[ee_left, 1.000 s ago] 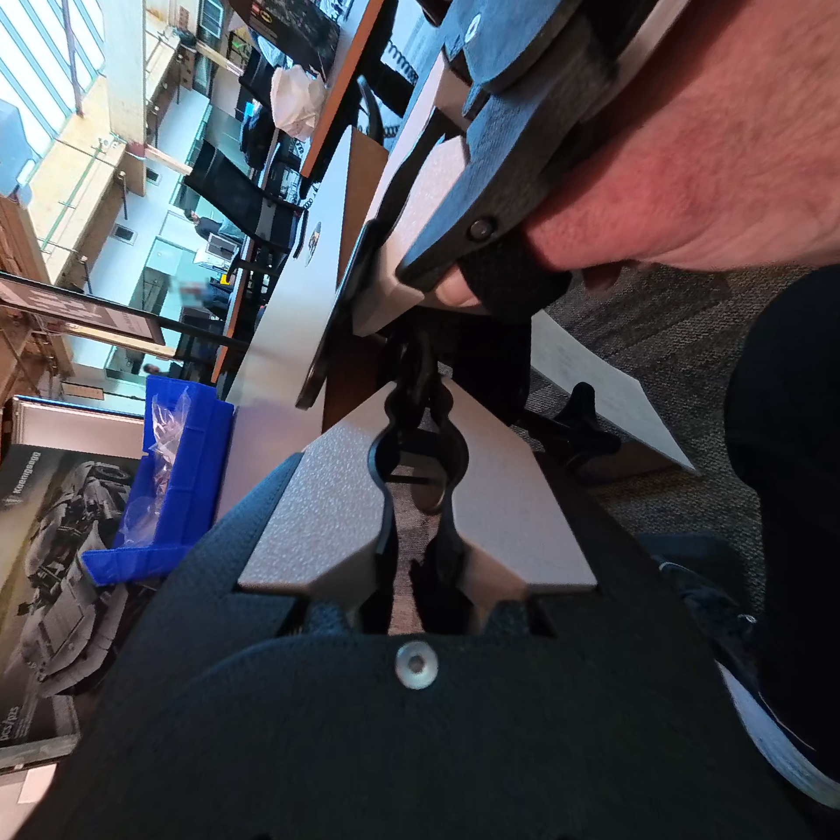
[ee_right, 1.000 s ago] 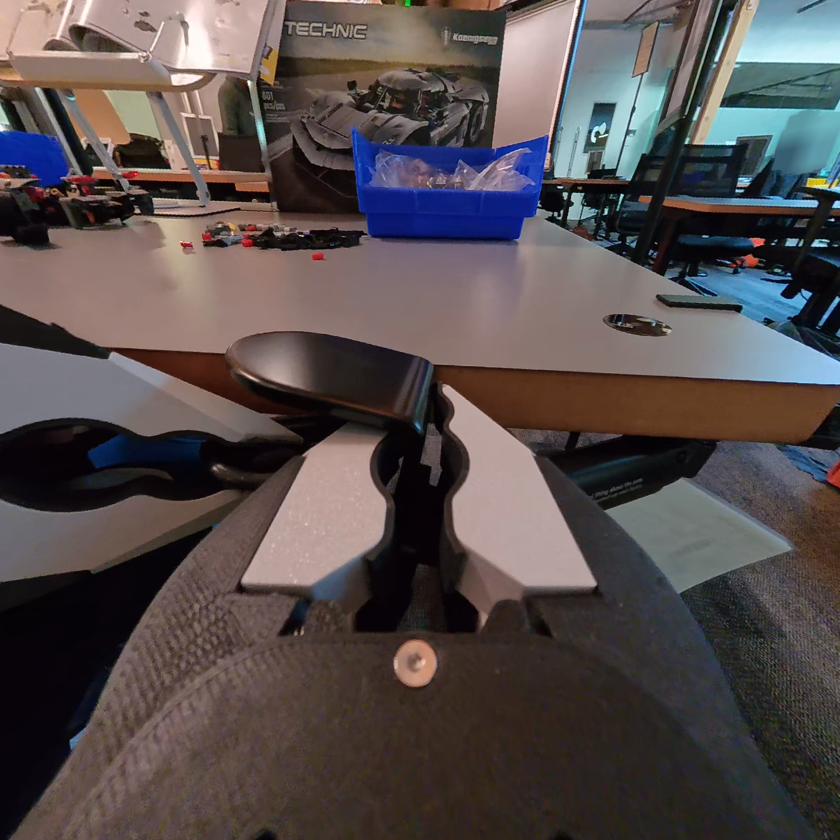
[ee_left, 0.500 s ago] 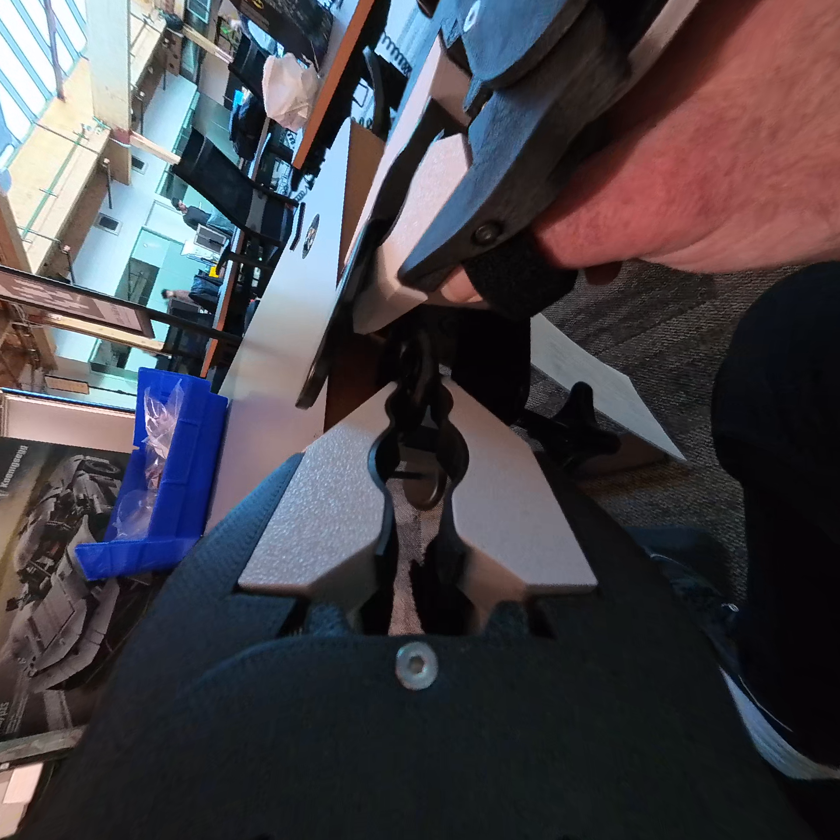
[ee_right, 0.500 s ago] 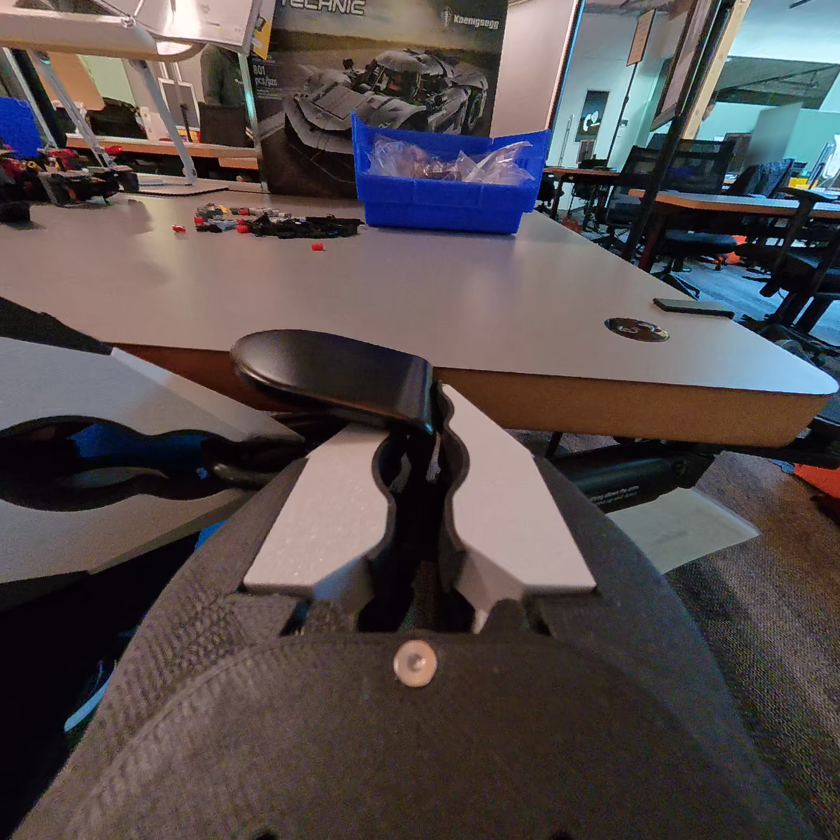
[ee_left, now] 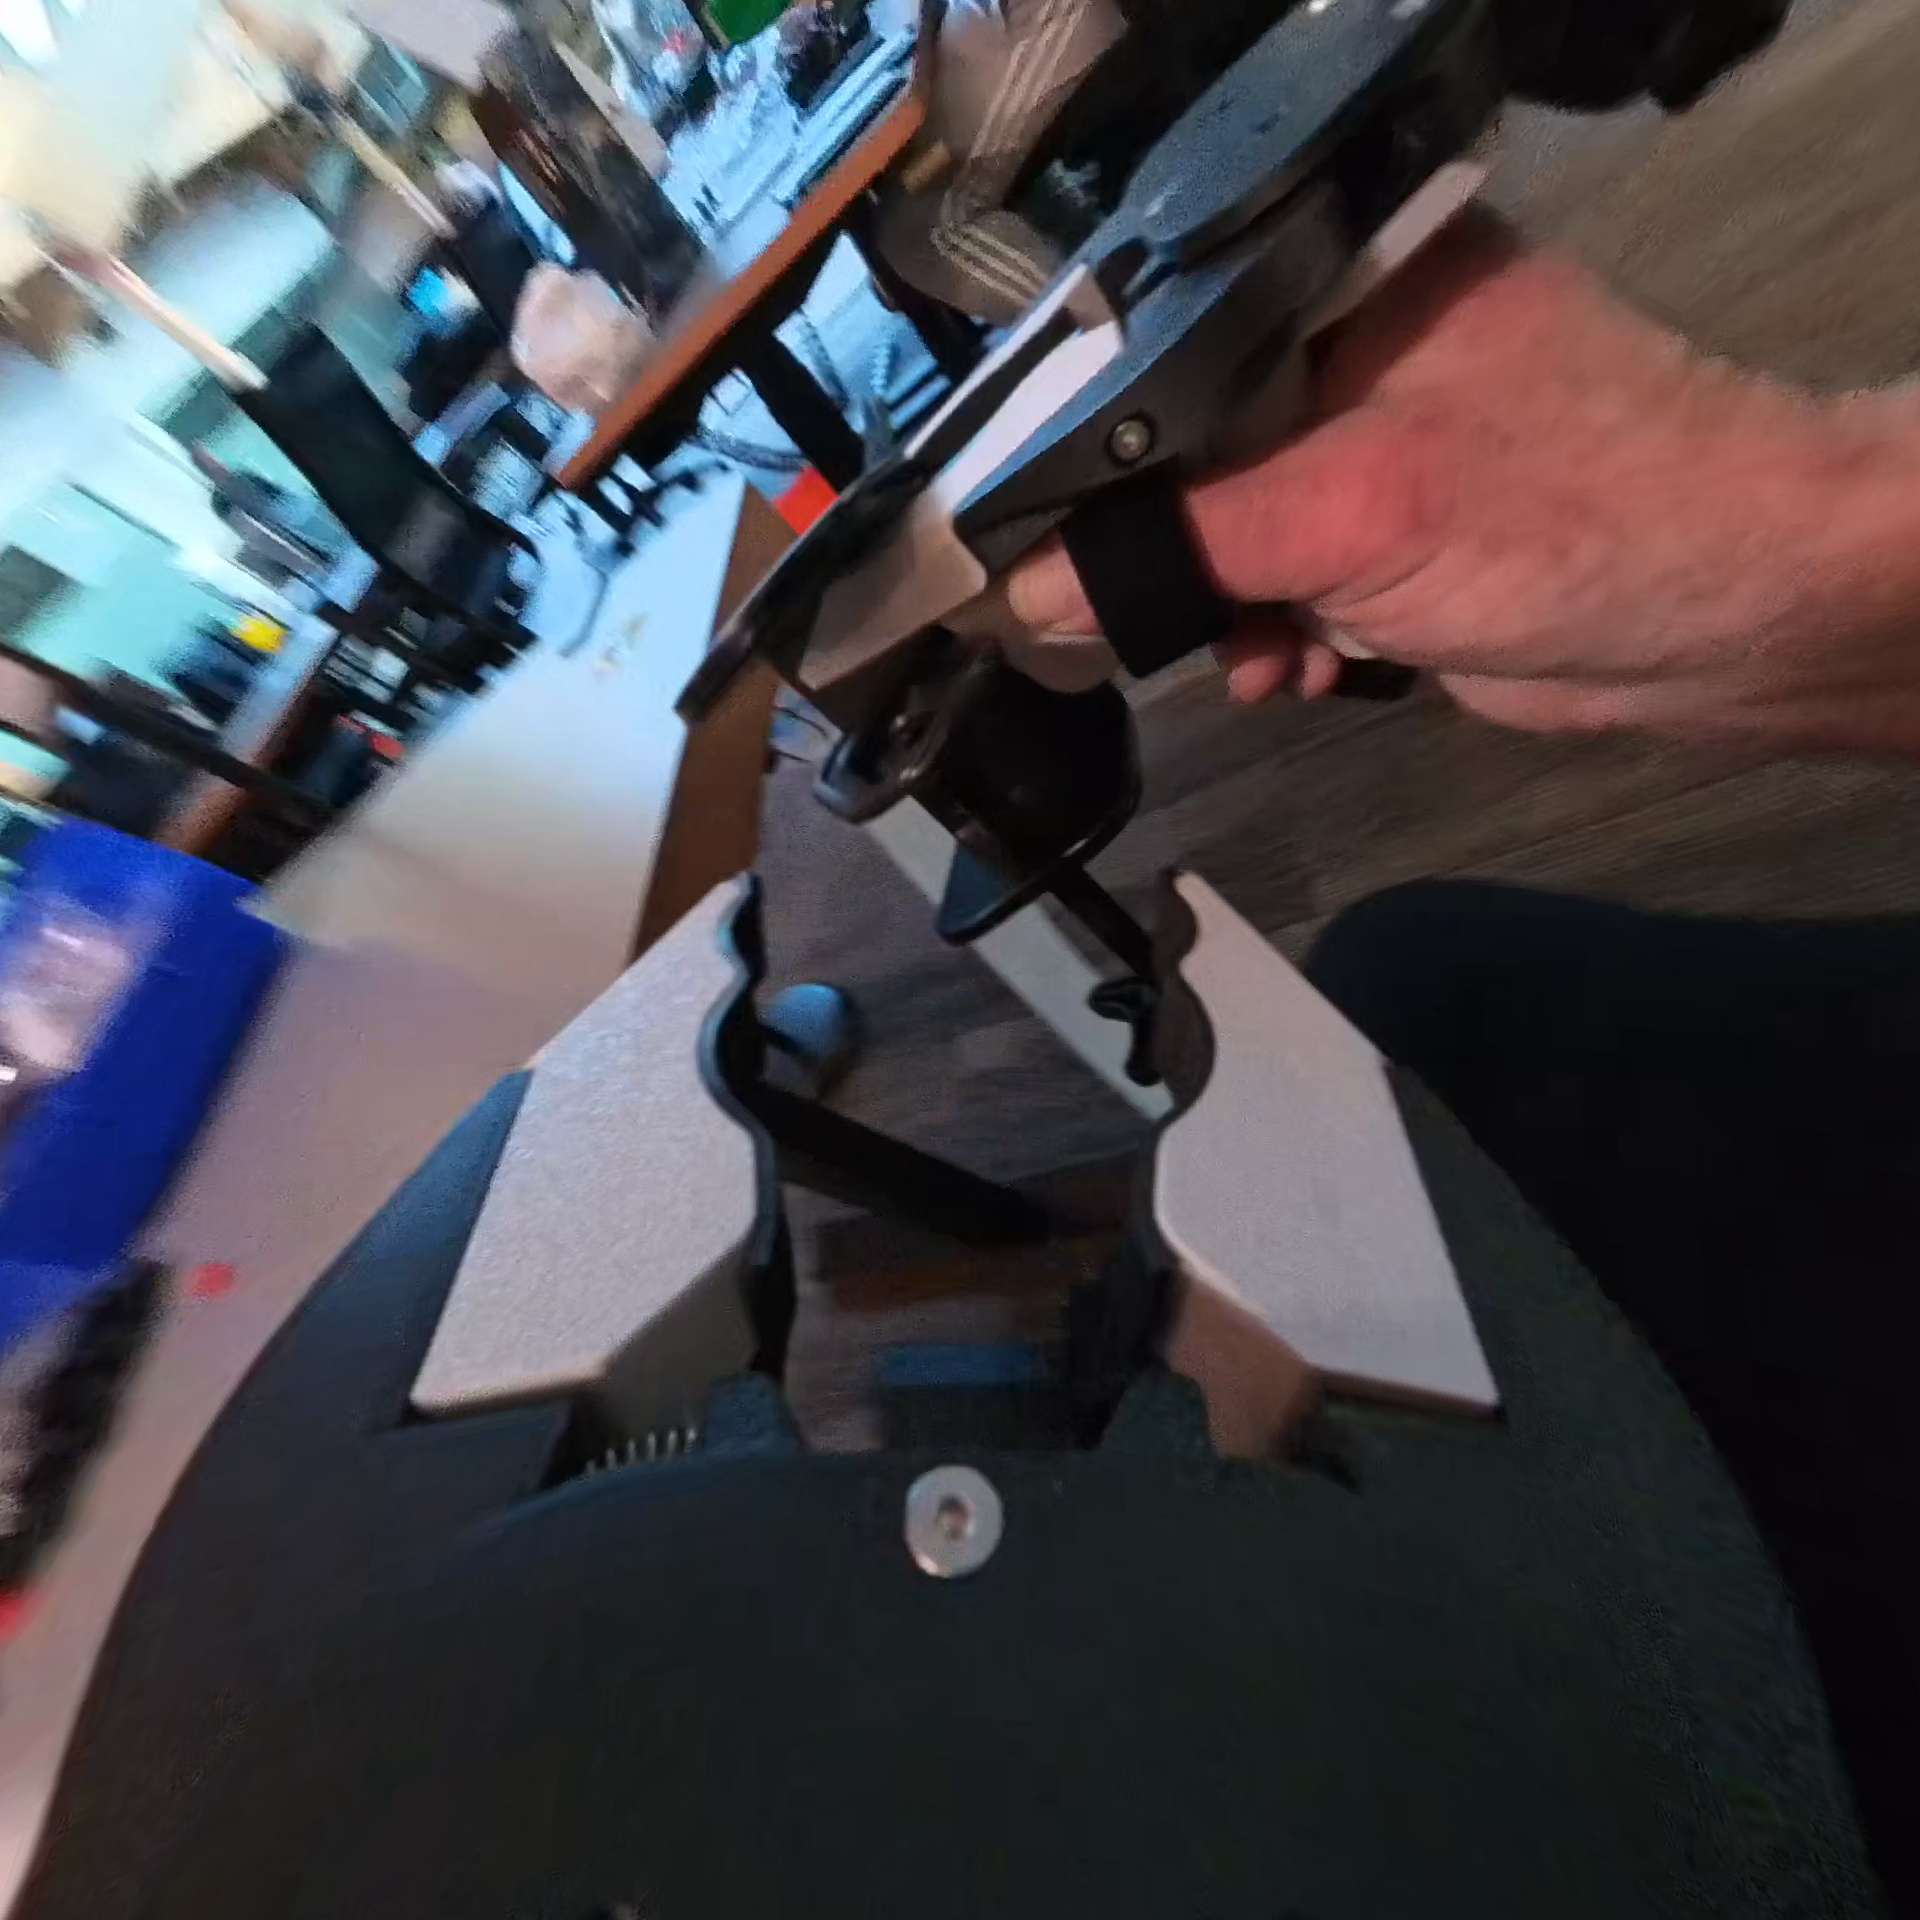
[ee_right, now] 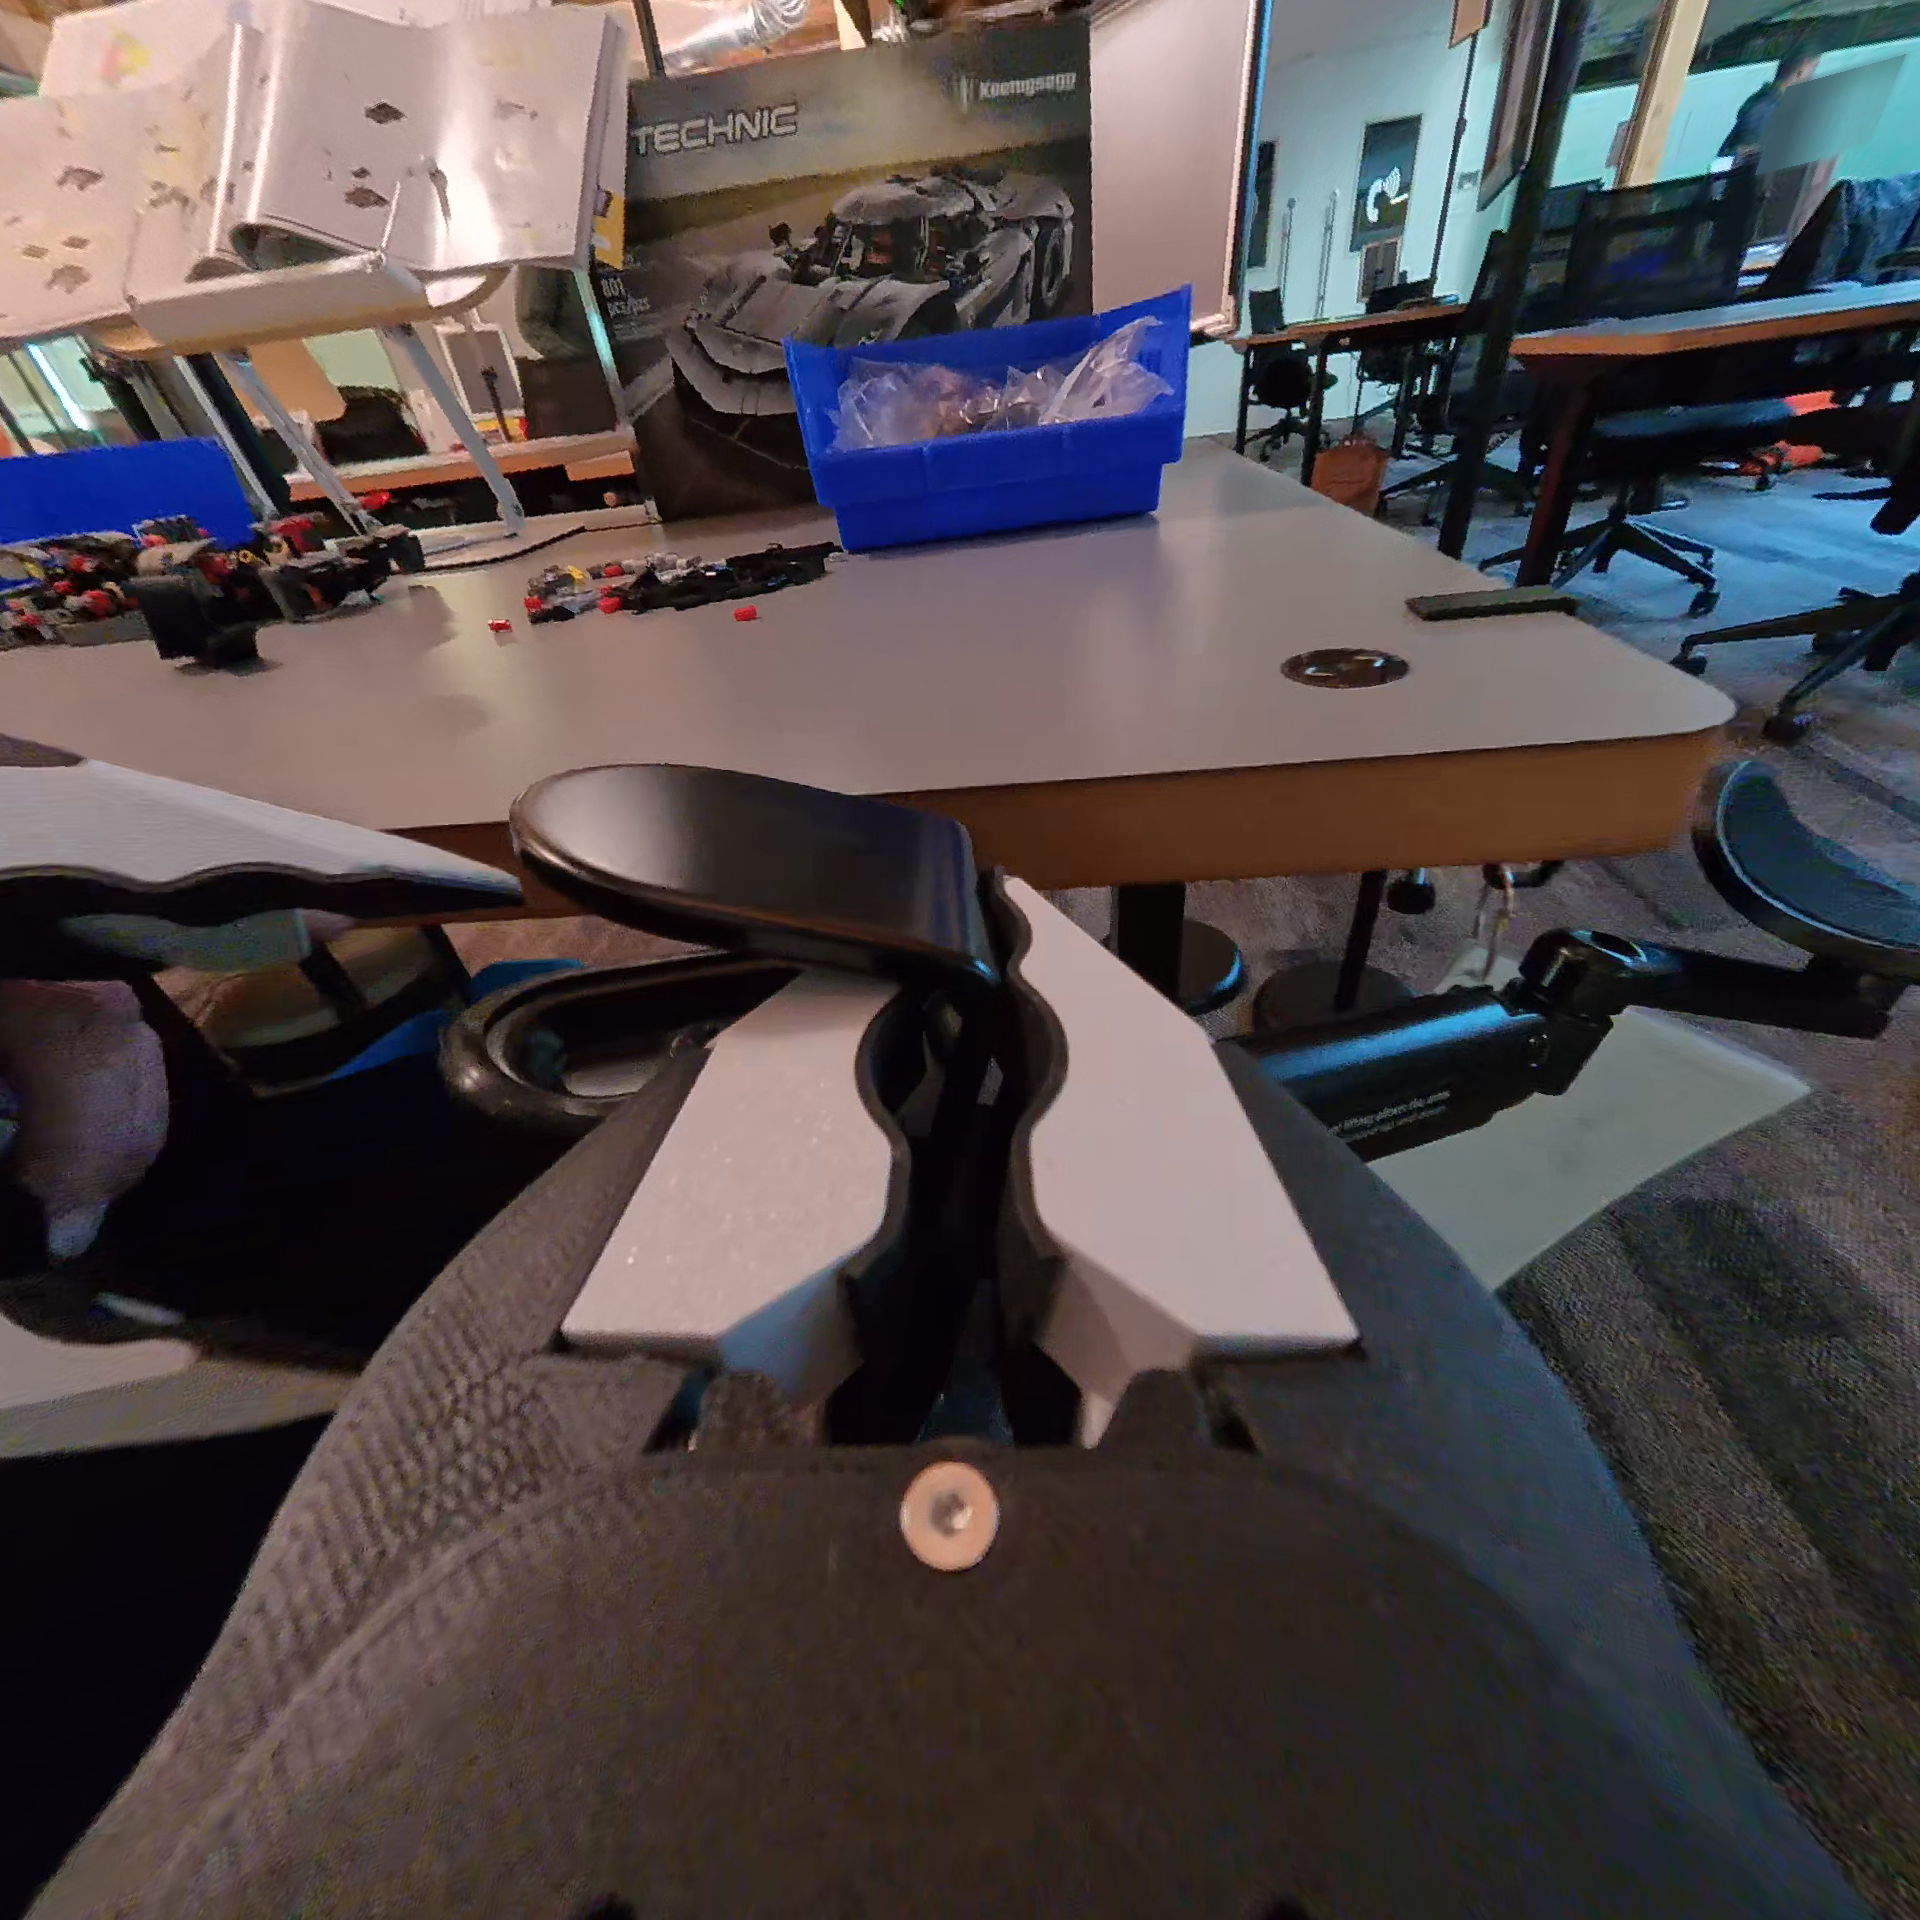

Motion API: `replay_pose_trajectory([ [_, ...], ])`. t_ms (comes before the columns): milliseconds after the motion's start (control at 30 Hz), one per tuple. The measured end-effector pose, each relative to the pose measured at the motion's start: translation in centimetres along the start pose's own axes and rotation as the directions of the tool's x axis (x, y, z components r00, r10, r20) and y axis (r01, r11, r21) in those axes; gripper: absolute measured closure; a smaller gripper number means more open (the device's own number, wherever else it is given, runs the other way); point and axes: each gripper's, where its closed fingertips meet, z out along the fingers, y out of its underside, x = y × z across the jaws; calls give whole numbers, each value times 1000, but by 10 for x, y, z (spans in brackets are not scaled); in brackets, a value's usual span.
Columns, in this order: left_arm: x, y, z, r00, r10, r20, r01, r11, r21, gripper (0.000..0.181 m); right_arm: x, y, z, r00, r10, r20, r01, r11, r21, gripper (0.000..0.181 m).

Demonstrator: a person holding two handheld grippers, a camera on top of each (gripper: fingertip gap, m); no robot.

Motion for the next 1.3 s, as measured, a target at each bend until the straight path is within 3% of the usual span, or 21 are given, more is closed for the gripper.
replay_pose_trajectory([
  [100,18,1,8,957,-247,-155,245,969,-28,73,0,-3,-14,1000,-14,-24,14,1000,-21,177],
  [300,47,-25,23,799,-454,-395,480,876,-37,68,-19,-5,-36,999,-50,22,51,997,-63,177],
  [433,44,-38,3,761,-397,-513,501,862,77,75,-37,-12,-50,990,-19,137,35,993,-112,177],
  [567,27,-56,-19,834,-249,-492,391,896,209,82,-45,-22,-65,972,22,233,8,992,-124,177],
  [633,19,-74,-32,872,-141,-468,316,894,319,102,-45,-24,-71,968,23,252,12,990,-138,177],
  [733,5,-94,-42,894,13,-449,180,906,384,112,-46,-29,-78,960,34,277,0,993,-120,177],
  [800,-3,-94,-33,917,121,-379,22,936,352,114,-47,-33,-82,958,37,284,-4,993,-116,177],
  [900,7,-106,-33,893,285,-348,-132,905,404,130,-48,-38,-83,958,36,283,-2,993,-119,177],
  [967,4,-108,-23,896,348,-277,-234,898,372,136,-50,-41,-81,958,33,284,4,992,-128,177],
  [1067,6,-112,-18,879,396,-264,-289,886,363,151,-55,-41,-78,955,8,297,43,985,-164,177],
  [1133,9,-107,-9,864,449,-229,-366,871,327,152,-60,-41,-77,953,-14,304,72,981,-180,177],
  [1300,16,-116,-4,881,433,-191,-350,868,353,155,-54,-42,-86,951,-24,307,90,975,-202,177],
])
